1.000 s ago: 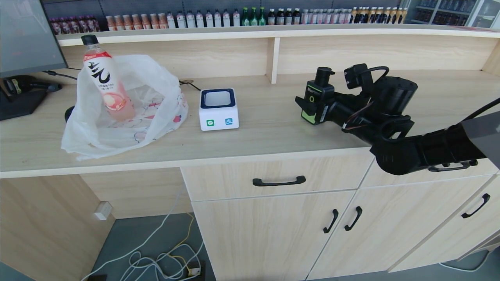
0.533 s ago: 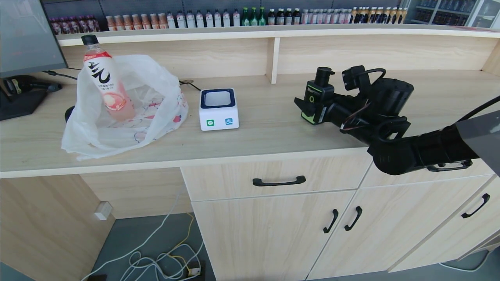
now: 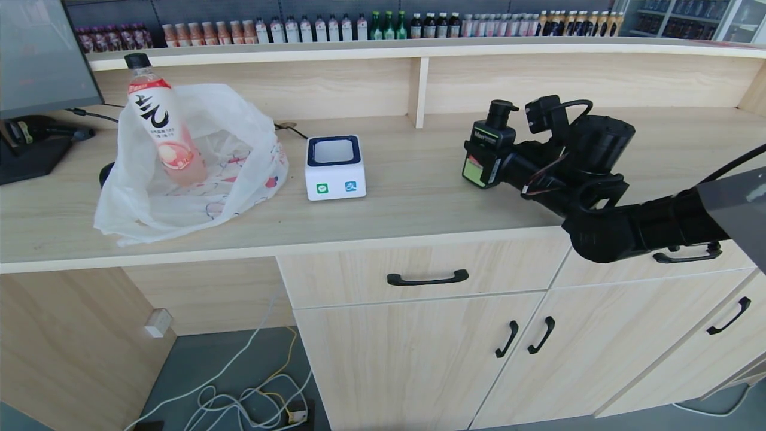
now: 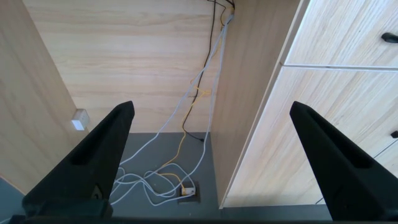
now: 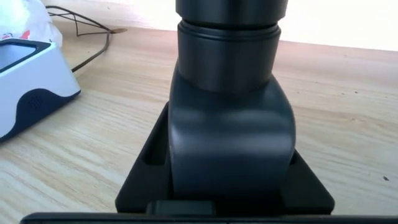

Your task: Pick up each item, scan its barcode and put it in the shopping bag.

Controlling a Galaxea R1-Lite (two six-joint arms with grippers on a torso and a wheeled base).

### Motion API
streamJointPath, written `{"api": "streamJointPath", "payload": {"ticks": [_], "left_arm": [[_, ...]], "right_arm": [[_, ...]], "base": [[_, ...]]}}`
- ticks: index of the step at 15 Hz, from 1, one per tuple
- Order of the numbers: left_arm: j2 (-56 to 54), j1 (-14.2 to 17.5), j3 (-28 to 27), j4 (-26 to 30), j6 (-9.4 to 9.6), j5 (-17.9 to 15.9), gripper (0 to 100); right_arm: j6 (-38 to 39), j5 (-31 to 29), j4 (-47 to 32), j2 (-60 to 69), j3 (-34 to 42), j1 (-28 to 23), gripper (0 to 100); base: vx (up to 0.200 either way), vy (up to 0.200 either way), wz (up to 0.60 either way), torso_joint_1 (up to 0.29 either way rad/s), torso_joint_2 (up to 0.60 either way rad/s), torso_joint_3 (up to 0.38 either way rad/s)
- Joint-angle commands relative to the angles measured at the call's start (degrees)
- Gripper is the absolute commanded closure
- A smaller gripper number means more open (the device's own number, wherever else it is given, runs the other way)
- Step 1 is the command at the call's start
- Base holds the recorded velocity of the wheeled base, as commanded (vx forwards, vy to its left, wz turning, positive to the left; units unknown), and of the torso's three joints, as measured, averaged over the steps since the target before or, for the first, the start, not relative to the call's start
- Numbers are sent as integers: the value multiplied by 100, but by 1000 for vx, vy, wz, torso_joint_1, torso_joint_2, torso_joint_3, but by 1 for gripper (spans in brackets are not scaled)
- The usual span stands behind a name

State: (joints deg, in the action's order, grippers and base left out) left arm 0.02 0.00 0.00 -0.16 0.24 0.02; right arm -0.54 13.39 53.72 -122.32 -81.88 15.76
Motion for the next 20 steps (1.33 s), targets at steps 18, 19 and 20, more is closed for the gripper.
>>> {"api": "streamJointPath", "payload": {"ticks": [18, 19, 20], "left_arm": [[-2, 0, 0, -2, 2, 6, 0], [-2, 0, 0, -2, 2, 6, 0], [-2, 0, 0, -2, 2, 6, 0]], "right_arm": [[-166, -29, -29, 3030, 2871, 375, 100], [-192, -29, -11, 3276, 3231, 375, 100], [-192, -29, -2, 3531, 3565, 375, 100]], "base": [[0, 0, 0, 0, 0, 0], [0, 0, 0, 0, 0, 0], [0, 0, 0, 0, 0, 0]]}}
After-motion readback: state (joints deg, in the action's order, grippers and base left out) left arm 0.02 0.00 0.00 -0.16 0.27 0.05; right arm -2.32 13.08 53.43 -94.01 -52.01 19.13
